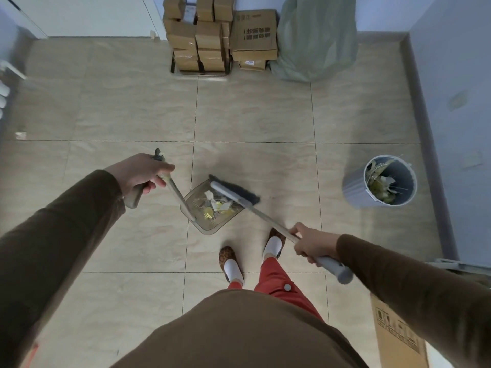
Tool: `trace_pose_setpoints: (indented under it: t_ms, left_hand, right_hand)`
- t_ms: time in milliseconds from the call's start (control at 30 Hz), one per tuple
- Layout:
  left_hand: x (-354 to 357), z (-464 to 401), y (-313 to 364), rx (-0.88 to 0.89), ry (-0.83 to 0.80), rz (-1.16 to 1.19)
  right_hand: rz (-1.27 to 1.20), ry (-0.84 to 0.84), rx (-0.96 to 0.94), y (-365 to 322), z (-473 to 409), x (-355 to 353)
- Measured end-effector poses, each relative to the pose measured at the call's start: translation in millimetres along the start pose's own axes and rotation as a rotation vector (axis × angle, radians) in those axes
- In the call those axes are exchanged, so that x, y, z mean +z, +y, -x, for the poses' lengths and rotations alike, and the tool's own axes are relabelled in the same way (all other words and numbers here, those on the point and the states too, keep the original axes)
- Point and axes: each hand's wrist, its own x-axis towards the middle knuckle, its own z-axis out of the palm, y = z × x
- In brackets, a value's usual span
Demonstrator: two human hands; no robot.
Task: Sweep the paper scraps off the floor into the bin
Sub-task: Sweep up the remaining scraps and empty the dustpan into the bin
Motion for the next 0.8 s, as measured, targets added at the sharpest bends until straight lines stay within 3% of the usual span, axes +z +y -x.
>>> trace_pose_setpoints:
  t_ms: [233, 433, 600, 800]
  left_hand:
    - [-6.3, 1.6, -25.2, -0.052, -0.106, 0.102]
    - [-1.5, 5.3, -42.6, -0.082, -0.121, 0.155]
    - [7.9, 11.6, -60.3, -0.066, -0.057, 0.140]
    - [27.8, 43.5, -98.6, 0.021, 0.044, 0.218]
  right_hand:
    - [-0.057, 0.037, -0.015, 26.7, 79.9, -8.4]
    - [0.079, 0.200, -0.053, -4.9, 41.7, 11.2]
    - [0.090, 0.066, -0.040, -12.1, 16.7, 48.5]
    - [0.106, 0.063, -0.038, 63.3, 68.9, 47.3]
